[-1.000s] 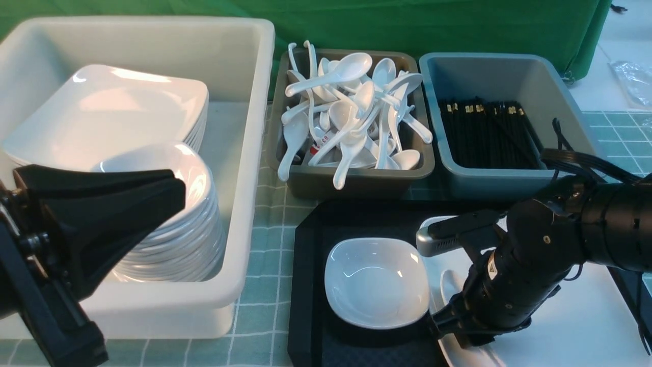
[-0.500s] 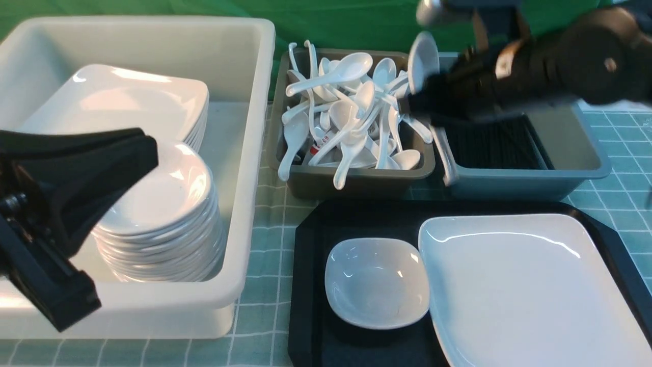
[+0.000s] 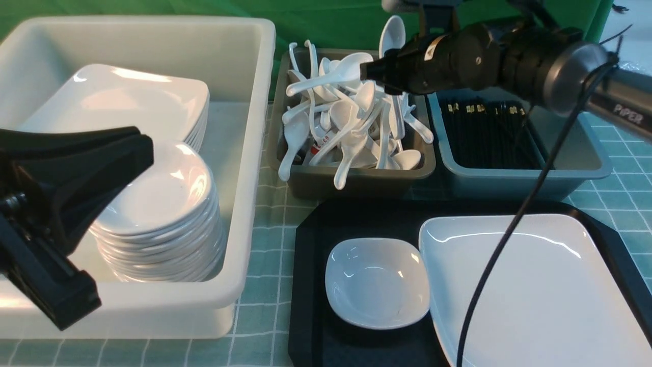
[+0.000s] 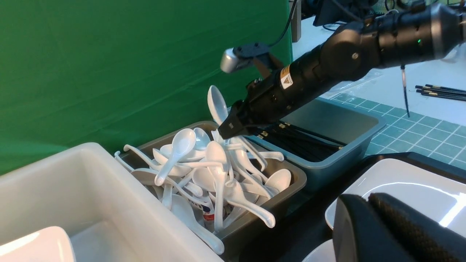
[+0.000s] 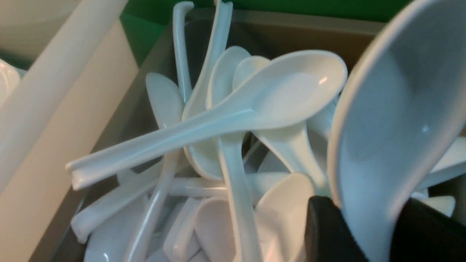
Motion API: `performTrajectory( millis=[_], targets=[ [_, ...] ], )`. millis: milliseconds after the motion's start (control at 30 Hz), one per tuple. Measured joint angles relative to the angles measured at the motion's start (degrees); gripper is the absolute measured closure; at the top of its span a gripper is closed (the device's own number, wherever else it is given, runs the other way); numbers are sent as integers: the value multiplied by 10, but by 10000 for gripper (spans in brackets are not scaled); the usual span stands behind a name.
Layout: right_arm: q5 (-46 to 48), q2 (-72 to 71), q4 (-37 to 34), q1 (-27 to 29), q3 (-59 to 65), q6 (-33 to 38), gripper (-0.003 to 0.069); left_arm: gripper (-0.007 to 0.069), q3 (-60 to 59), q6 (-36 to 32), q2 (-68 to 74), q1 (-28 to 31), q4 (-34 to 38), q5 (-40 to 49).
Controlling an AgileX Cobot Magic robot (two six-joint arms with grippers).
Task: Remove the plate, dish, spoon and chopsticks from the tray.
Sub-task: Use the right arm to put the soup spoon into the small storage box in the middle, then use the right arm to grab a plate from the dinner plate
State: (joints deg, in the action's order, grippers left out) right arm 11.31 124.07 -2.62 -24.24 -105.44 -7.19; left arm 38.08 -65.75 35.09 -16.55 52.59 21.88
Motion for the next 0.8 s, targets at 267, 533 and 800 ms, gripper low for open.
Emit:
performTrajectory(
  millis=[267,533,800],
  targets=[
    [3,5,0,-2,-1,-8,305,607,0,0,0,0,-1,0],
    [32,-4,1,-4,-2,-5,258,607,0,-1,0,0,-9,5],
    [81,-85,2,-5,-4,67,256,607,0,1,0,0,-13,6]
  ],
)
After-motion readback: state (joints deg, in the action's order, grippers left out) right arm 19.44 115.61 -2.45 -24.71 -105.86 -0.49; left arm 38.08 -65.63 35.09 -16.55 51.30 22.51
